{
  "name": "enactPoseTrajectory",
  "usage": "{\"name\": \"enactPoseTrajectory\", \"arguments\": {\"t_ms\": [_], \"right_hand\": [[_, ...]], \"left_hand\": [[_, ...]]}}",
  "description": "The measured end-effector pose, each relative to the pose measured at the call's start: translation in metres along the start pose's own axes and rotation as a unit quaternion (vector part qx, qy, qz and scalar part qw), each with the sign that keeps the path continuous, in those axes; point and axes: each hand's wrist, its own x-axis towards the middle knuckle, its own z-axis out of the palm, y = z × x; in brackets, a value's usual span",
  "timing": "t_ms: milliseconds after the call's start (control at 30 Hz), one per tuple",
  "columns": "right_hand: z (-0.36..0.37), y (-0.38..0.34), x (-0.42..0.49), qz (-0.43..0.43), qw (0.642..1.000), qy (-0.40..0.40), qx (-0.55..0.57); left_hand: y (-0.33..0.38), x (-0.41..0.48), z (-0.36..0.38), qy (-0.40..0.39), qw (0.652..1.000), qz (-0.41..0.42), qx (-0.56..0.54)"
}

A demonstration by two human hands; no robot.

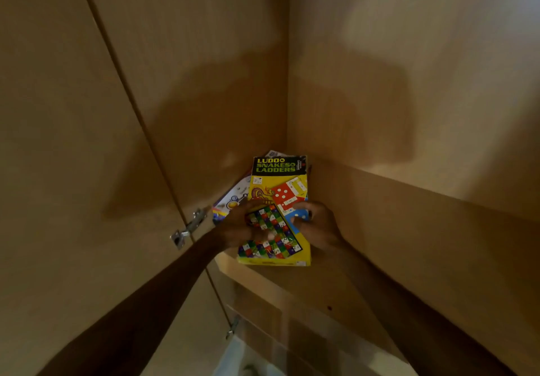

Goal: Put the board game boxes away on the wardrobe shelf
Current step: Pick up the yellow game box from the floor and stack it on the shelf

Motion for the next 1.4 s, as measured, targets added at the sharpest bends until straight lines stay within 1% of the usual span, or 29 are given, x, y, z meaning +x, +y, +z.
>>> {"name": "enactPoseTrajectory", "arguments": {"t_ms": [100, 167, 233, 267, 333, 433, 533, 633, 700, 833, 900, 1000, 1200, 1300, 1367, 1400], "right_hand": [[0.004, 0.003, 0.016, 0.014, 1.0, -0.012, 0.006], [0.009, 0.006, 0.026, 0.012, 1.0, -0.018, 0.005], [0.011, 0.01, 0.033, 0.008, 1.0, -0.016, 0.009], [0.012, 0.011, 0.036, 0.007, 1.0, -0.016, 0.013], [0.013, 0.011, 0.04, -0.002, 1.0, -0.009, 0.012], [0.015, 0.007, 0.043, -0.05, 0.999, 0.002, 0.001], [0.021, 0.003, 0.042, -0.095, 0.995, -0.035, -0.008], [0.033, 0.001, 0.04, -0.086, 0.991, -0.094, -0.047], [0.041, 0.0, 0.039, -0.088, 0.988, -0.104, -0.067], [0.049, -0.003, 0.043, -0.081, 0.989, -0.087, -0.083], [0.05, -0.004, 0.043, -0.074, 0.989, -0.093, -0.09], [0.051, -0.004, 0.042, -0.071, 0.989, -0.099, -0.086], [0.05, -0.003, 0.042, -0.065, 0.99, -0.096, -0.083], [0.05, -0.001, 0.035, -0.066, 0.988, -0.111, -0.084], [0.049, 0.0, 0.026, -0.08, 0.991, -0.084, -0.067], [0.049, 0.001, 0.021, -0.091, 0.993, -0.062, -0.05]], "left_hand": [[-0.004, 0.014, -0.018, -0.079, 0.991, 0.008, 0.104], [-0.007, 0.024, -0.029, -0.097, 0.977, 0.007, 0.191], [-0.005, 0.031, -0.035, -0.103, 0.966, 0.024, 0.237], [-0.004, 0.035, -0.039, -0.097, 0.966, 0.042, 0.237], [-0.006, 0.038, -0.048, -0.058, 0.967, 0.048, 0.242], [-0.011, 0.032, -0.063, 0.042, 0.957, 0.054, 0.283], [-0.015, 0.019, -0.064, 0.105, 0.949, 0.073, 0.289], [-0.019, 0.01, -0.057, 0.184, 0.928, 0.079, 0.314], [-0.026, 0.008, -0.055, 0.213, 0.916, 0.081, 0.331], [-0.029, 0.008, -0.051, 0.203, 0.918, 0.064, 0.334], [-0.028, 0.007, -0.049, 0.197, 0.916, 0.059, 0.345], [-0.03, 0.005, -0.05, 0.189, 0.924, 0.049, 0.33], [-0.042, 0.0, -0.053, 0.141, 0.933, 0.035, 0.33], [-0.044, -0.006, -0.048, 0.156, 0.936, 0.051, 0.311], [-0.045, -0.016, -0.041, 0.183, 0.934, 0.085, 0.297], [-0.049, -0.021, -0.035, 0.196, 0.937, 0.098, 0.272]]}}
